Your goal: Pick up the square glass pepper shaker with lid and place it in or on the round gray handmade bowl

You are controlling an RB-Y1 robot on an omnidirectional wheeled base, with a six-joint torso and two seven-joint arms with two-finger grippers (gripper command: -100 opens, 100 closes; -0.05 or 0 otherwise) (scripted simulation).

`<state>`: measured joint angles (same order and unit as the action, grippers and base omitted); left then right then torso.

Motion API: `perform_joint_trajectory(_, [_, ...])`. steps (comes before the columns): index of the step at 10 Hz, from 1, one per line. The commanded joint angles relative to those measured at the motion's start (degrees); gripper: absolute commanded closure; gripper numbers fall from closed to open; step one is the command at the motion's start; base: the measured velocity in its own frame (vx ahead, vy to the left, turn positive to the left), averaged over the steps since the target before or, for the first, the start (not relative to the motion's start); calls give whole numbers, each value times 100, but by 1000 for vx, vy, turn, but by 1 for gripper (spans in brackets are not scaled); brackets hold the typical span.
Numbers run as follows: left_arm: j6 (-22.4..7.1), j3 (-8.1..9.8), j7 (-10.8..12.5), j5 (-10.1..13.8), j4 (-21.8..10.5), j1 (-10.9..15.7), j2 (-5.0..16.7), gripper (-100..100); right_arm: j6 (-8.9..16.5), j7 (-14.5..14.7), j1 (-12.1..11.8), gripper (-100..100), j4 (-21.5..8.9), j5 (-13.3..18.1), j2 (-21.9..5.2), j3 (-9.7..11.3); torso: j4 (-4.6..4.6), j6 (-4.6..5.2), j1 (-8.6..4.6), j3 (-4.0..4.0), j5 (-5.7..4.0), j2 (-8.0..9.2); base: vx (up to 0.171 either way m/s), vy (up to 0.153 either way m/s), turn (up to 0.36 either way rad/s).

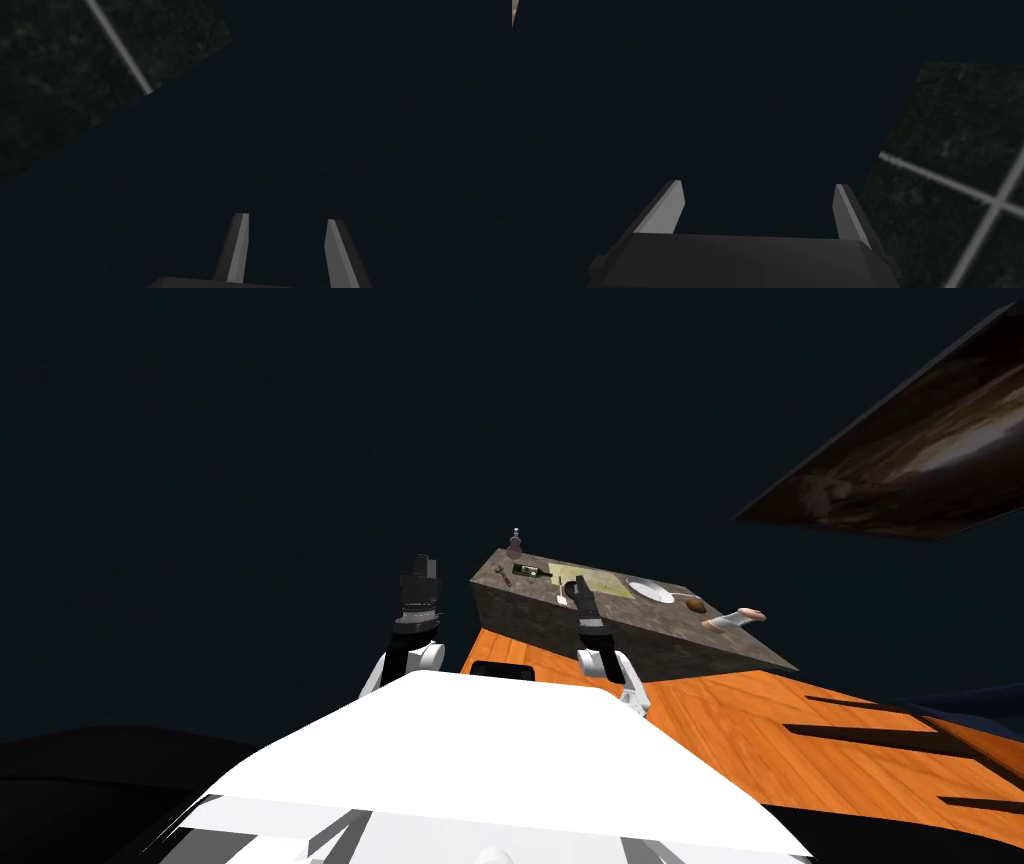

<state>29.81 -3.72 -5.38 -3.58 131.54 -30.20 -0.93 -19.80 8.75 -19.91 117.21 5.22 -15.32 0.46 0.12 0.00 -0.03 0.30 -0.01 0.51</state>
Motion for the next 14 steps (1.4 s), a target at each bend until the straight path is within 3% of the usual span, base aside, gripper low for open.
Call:
perform_joint_trajectory(1, [0, 0, 0, 0, 0, 0, 0, 0, 39, 149, 93, -100, -215, 24, -88, 9, 0, 0, 0, 0, 0, 0, -103, 2, 53])
perform_joint_trajectory(2, [0, 0, 0, 0, 0, -1, 0, 0, 182, 345, 268, -100, -377, 64, -237, 23, -1, 2, -3, -5, 0, -10, -100, -9, 133])
perform_joint_trajectory(3, [0, 0, 0, 0, 0, 0, 0, 0, 182, 345, 268, -100, -441, 64, -237, 23, -3, 0, -7, -7, -1, -13, -73, -9, 76])
perform_joint_trajectory(5, [0, 0, 0, 0, 0, -1, 0, 0, 483, 710, 637, -100, -847, 150, -534, 47, -6, -1, -5, -15, -1, -27, -91, 1, 183])
perform_joint_trajectory(6, [0, 0, 0, 0, 0, -1, 0, 0, 483, 749, 637, -100, -939, 150, -534, 47, -4, 0, -5, -11, -1, -18, -89, 9, 97])
perform_joint_trajectory(8, [0, 0, 0, 0, 0, -1, 0, 0, 798, 1111, 1028, -100, -1337, 241, -824, 66, -5, 1, -2, -13, 0, -24, -100, 16, 184])
perform_joint_trajectory(11, [0, 0, 0, 0, 0, -1, 0, 0, 957, 1367, 1229, -100, -1781, 289, -963, 73, -4, 0, -3, -13, 0, -23, -76, 8, 132])
perform_joint_trajectory(14, [0, 1, 0, 0, 0, -2, 1, 0, 1278, 1774, 1635, -100, -2297, 386, -1224, 82, -7, 5, -6, -18, -1, -32, -62, 11, 139])
